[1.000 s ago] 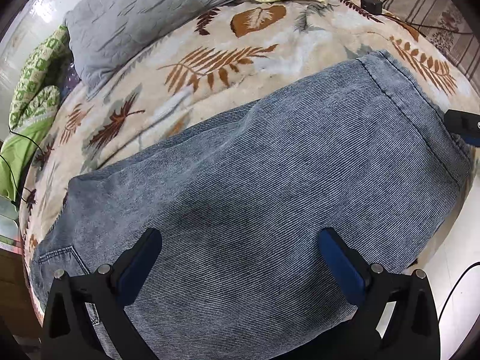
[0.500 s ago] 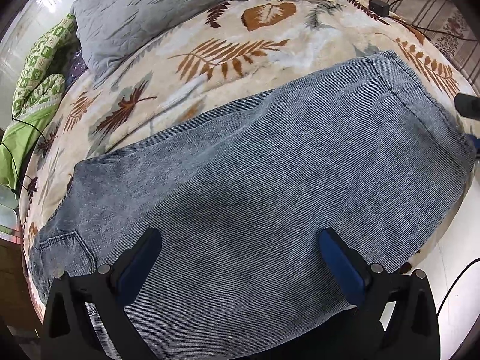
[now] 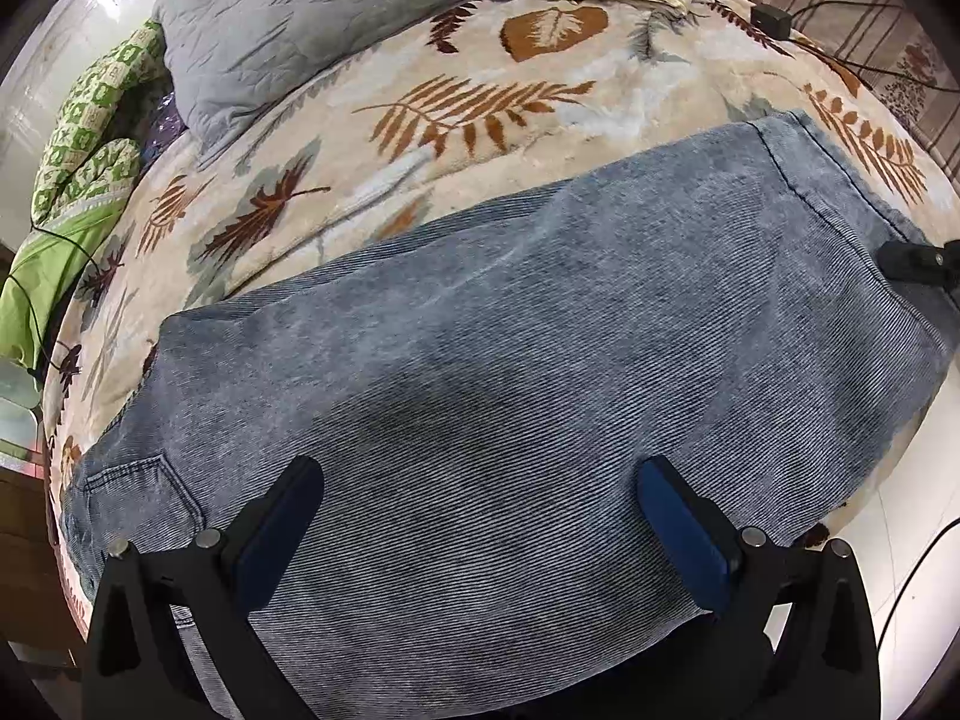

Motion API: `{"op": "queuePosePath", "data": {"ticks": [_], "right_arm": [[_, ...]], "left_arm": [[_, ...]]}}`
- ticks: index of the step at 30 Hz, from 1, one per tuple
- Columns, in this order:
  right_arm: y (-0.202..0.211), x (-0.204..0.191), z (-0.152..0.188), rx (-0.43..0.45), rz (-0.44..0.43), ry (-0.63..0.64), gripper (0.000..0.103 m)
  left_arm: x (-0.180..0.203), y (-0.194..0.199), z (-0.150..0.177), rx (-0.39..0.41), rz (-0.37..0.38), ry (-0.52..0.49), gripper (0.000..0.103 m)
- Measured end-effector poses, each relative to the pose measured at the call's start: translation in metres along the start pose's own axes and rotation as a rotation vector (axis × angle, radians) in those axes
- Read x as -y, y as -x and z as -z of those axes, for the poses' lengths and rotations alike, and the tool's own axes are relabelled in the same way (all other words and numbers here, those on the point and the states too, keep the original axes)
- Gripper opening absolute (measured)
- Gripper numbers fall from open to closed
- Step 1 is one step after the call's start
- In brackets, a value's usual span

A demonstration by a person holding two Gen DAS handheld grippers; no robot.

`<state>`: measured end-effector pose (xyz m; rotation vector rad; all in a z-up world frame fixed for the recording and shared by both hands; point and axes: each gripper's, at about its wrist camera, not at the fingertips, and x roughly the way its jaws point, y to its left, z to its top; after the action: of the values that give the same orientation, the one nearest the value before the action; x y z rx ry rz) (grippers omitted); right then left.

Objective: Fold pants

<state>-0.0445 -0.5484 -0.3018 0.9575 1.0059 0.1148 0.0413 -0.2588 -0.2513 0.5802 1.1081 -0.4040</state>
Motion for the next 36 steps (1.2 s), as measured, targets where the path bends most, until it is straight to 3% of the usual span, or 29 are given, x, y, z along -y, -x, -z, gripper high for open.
{"op": "queuePosePath", "data": {"ticks": [10,17,24,28,31,33,35,36], "right_arm": [[0.015,-0.063,0.006,0.084,0.034,0.139,0.013],[0.014,-0.141,0.023,0.111,0.053,0.286,0.013],[-0.033,-0.209,0.047,0.035,0.036,0.382,0.013],[-0.079,-0.224,0.056,-0.066,-0.01,0.334,0.014],[-0.12,-0.229,0.065,-0.14,-0.042,0.279,0.025],[-0.143,-0.231,0.073,-0.194,-0.106,0.24,0.041],[-0.152,-0.233,0.08,-0.214,-0.159,0.208,0.067],[-0.153,-0.234,0.082,-0.214,-0.17,0.212,0.067]], "left_arm": [[-0.041,0.013,0.013,0.018,-0.015,0.093,0.103],[-0.082,0.022,0.031,0.042,0.004,0.18,0.103],[-0.132,0.023,0.061,0.052,0.021,0.276,0.103],[-0.167,0.019,0.087,0.042,0.013,0.345,0.103],[-0.193,0.015,0.107,0.027,-0.001,0.4,0.103],[-0.208,0.012,0.118,0.012,-0.01,0.435,0.103],[-0.218,0.011,0.124,0.008,-0.009,0.462,0.103],[-0.221,0.011,0.126,0.011,-0.007,0.472,0.103]]}}
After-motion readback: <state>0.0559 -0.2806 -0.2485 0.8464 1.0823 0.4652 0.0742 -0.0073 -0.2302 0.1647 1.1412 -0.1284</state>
